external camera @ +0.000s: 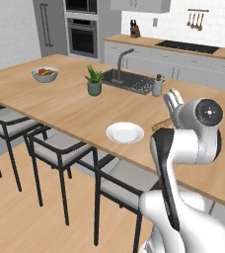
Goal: Start the toaster. Once the lever pops up, take the bread to the plate on the dining counter.
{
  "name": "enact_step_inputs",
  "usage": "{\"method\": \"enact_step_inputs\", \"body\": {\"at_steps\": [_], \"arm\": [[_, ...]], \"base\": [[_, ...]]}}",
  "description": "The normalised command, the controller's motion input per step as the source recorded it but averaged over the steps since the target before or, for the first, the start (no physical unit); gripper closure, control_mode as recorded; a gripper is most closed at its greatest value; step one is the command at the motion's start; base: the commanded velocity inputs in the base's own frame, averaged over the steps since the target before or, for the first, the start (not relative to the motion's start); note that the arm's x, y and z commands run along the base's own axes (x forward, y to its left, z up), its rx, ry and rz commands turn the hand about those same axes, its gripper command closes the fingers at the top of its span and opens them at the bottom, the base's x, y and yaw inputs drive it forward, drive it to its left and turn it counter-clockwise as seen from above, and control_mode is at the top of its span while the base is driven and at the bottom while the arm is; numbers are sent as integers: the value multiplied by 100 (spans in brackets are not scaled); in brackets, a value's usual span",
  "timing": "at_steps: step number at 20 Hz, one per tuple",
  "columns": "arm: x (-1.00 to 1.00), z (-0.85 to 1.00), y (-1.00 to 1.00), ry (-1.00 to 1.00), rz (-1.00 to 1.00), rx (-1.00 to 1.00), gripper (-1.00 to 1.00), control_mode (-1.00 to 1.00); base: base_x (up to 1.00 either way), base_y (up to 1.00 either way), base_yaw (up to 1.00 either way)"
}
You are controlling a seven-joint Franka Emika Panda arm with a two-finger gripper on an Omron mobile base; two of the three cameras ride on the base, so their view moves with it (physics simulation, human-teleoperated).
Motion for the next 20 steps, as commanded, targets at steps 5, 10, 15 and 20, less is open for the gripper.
{"method": "enact_step_inputs", "body": {"at_steps": [5,10,15,20], "arm": [[86,0,0,17,28,1,100,-100],[64,-16,0,1,30,0,100,-100],[31,-32,0,-1,24,2,100,-100],[29,-34,0,0,21,5,100,-100]], "base": [[0,0,0],[0,0,0],[0,0,0],[0,0,0]]}}
